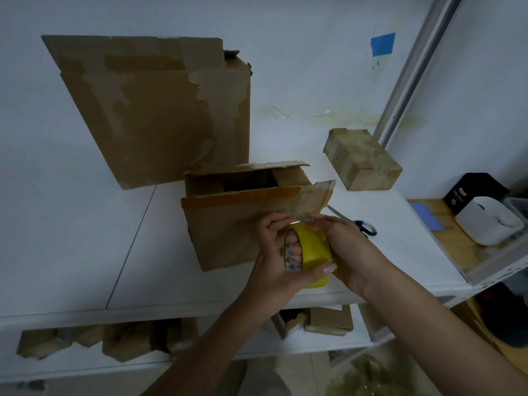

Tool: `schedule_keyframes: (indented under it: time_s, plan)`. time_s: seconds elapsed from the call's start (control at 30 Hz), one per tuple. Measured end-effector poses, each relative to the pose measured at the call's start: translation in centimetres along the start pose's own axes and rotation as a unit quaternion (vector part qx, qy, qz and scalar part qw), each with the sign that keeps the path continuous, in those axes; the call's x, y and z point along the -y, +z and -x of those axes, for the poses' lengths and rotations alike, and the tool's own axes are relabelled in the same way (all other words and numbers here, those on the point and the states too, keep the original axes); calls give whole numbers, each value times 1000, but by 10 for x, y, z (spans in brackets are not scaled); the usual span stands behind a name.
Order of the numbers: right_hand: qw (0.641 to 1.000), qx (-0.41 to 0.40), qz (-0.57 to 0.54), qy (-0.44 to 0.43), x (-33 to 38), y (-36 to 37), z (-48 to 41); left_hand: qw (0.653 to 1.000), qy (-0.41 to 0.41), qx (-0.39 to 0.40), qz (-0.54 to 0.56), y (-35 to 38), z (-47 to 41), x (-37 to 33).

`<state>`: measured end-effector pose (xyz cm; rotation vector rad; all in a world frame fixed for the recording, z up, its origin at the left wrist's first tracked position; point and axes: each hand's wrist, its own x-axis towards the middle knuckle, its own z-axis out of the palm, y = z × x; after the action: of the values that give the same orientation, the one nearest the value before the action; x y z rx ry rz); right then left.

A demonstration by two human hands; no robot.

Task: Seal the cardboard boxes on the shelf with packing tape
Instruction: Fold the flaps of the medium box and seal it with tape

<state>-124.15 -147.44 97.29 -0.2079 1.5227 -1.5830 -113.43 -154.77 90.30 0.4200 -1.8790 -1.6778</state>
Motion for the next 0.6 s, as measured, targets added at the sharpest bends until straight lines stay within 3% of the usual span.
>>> schedule_keyframes:
  time_s: [0.13, 0.23, 0.3, 0.37, 0.43, 0.6]
  plan:
    - [1000, -5, 5, -2, -3, -5, -10, 1000, -2, -18, 3, 3, -4, 5]
    - [988, -65, 138, -21, -2, -24, -24, 1000, 0, -25, 14, 4, -4, 3]
    - [946, -150, 278, -71, -4, -49, -40, 999, -3, -24, 25, 5, -4, 0]
    - [862, -219, 446, -105, -10, -81, -62, 999, -8, -26, 36, 5, -3, -1]
    - [793, -250, 545, -106, -17, -108, -82, 998, -16, -32, 42, 7, -3, -4]
    - [731, -263, 618, -121, -26, -140, -117, 996, -31, -30, 73, 7, -5, -9]
